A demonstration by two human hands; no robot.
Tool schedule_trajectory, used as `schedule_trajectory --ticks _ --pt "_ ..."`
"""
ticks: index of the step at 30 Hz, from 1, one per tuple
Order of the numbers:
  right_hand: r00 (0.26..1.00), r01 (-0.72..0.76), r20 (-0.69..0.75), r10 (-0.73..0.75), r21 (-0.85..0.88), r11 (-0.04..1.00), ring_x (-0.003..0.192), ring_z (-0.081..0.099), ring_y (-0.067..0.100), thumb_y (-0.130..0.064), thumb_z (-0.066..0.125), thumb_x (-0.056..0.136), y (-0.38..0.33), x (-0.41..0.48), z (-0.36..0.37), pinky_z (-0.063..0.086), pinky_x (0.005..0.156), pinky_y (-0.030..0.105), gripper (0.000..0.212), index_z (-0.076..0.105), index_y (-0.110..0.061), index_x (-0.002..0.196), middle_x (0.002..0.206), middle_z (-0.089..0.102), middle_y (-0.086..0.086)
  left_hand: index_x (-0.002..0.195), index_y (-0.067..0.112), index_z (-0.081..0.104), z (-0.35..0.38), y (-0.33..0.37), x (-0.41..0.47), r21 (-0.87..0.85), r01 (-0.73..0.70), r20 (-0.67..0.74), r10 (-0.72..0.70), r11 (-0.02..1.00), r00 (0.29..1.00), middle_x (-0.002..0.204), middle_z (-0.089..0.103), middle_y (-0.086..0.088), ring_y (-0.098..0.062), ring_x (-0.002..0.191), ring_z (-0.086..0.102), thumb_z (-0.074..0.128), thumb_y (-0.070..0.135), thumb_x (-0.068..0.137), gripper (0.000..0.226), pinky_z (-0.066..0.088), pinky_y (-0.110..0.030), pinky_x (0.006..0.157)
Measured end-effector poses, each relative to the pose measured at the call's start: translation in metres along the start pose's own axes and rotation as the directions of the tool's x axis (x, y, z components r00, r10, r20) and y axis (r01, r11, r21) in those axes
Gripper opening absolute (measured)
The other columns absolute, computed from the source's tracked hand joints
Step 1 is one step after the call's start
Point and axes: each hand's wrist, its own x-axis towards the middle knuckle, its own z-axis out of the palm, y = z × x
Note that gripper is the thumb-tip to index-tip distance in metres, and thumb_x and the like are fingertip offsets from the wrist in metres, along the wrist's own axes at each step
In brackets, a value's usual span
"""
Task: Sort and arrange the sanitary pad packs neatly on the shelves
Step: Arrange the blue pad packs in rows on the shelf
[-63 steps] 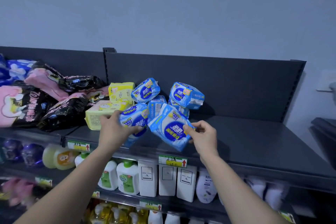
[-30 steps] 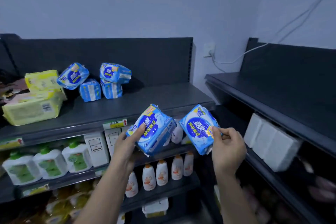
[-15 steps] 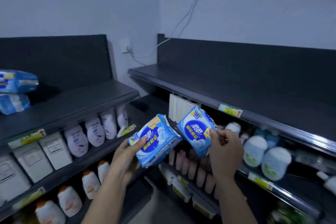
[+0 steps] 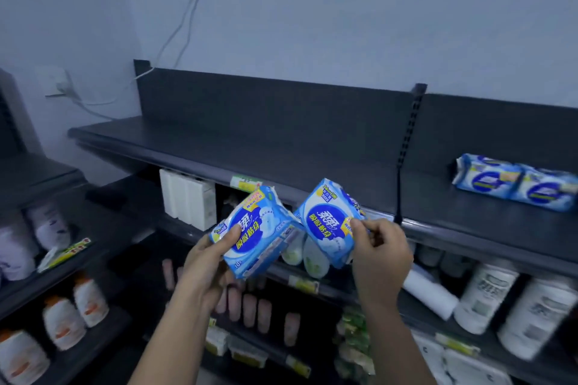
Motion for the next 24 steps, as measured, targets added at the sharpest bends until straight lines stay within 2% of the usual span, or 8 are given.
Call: schedule_trajectory --ticks 3,6,8,10,12,17,20,24 --pt "0.999 0.020 -0.031 -0.021 -0.015 1.000 0.065 0.051 -0.006 -0.010 0.077 0.077 0.019 0.033 -0.039 0.036 0.062 0.006 0.022 0.060 -0.013 0.065 0.069 0.056 0.001 0.117 -0.002 0.062 0.048 -0.027 0.000 -0.026 0.015 0.045 -0.014 1.000 0.999 0.102 0.071 -0.023 -0.029 0.079 0.073 0.099 0.032 0.019 0.110 0.060 -0.046 0.066" --pt "0.998 0.014 -0.054 -0.016 -0.037 0.999 0.066 0.052 -0.005 -0.012 0.077 0.078 0.038 0.065 -0.074 0.035 0.062 0.008 0.021 0.060 -0.013 0.066 0.071 0.056 0.000 0.113 0.001 0.065 0.093 -0.052 0.000 -0.023 0.026 0.091 -0.024 0.999 0.996 0.102 0.072 -0.021 -0.026 0.079 0.073 0.098 0.035 0.016 0.108 0.060 -0.042 0.065" --pt "0.999 0.010 -0.049 -0.013 -0.063 0.998 0.066 0.053 0.001 -0.015 0.075 0.080 0.051 0.086 -0.095 0.036 0.063 0.018 0.021 0.059 -0.014 0.067 0.073 0.057 0.000 0.114 0.003 0.065 0.121 -0.066 0.002 0.021 0.036 0.112 -0.038 0.999 0.993 0.106 0.071 -0.019 -0.026 0.082 0.072 0.097 0.034 0.032 0.094 0.060 -0.043 0.070" --pt "0.999 0.015 -0.040 -0.019 -0.109 0.994 0.066 0.052 0.009 -0.018 0.074 0.082 0.061 0.107 -0.115 0.038 0.065 0.028 0.019 0.061 -0.013 0.069 0.075 0.057 0.002 0.117 0.003 0.064 0.149 -0.077 0.004 0.044 0.043 0.126 -0.048 0.998 0.991 0.103 0.073 -0.017 -0.023 0.080 0.073 0.084 0.028 0.053 0.072 0.060 -0.042 0.072" --pt "0.999 0.028 -0.036 -0.034 -0.161 0.987 0.069 0.053 0.017 -0.021 0.073 0.083 0.070 0.129 -0.134 0.040 0.066 0.030 0.018 0.063 -0.011 0.072 0.076 0.058 0.003 0.118 0.003 0.063 0.177 -0.085 0.009 0.059 0.045 0.151 -0.054 0.997 0.987 0.097 0.074 -0.014 -0.020 0.075 0.073 0.077 0.023 0.061 0.062 0.060 -0.041 0.070" --pt "0.994 0.031 -0.092 -0.054 -0.244 0.969 0.072 0.055 0.021 -0.021 0.074 0.082 0.094 0.182 -0.171 0.038 0.065 0.030 0.014 0.066 -0.011 0.076 0.078 0.061 0.004 0.122 0.004 0.060 0.244 -0.101 0.024 0.151 0.041 0.230 -0.076 0.988 0.970 0.097 0.075 -0.011 -0.018 0.078 0.073 0.077 0.024 0.060 0.067 0.058 -0.044 0.079" --pt "0.994 0.016 -0.098 -0.046 -0.287 0.958 0.073 0.054 0.021 -0.020 0.073 0.082 0.111 0.212 -0.185 0.031 0.064 0.027 0.013 0.065 -0.011 0.076 0.079 0.061 0.003 0.119 0.003 0.060 0.281 -0.112 0.038 0.184 0.030 0.271 -0.080 0.982 0.959 0.096 0.075 -0.012 -0.020 0.079 0.073 0.079 0.024 0.059 0.066 0.058 -0.045 0.078" --pt "0.995 -0.012 -0.094 -0.024 -0.361 0.933 0.074 0.052 0.019 -0.020 0.072 0.083 0.139 0.250 -0.198 0.028 0.065 0.027 0.012 0.064 -0.014 0.076 0.080 0.059 0.000 0.119 0.002 0.059 0.325 -0.128 0.062 0.241 0.024 0.322 -0.103 0.970 0.941 0.100 0.074 -0.013 -0.029 0.096 0.070 0.080 0.024 0.058 0.068 0.051 -0.052 0.094"
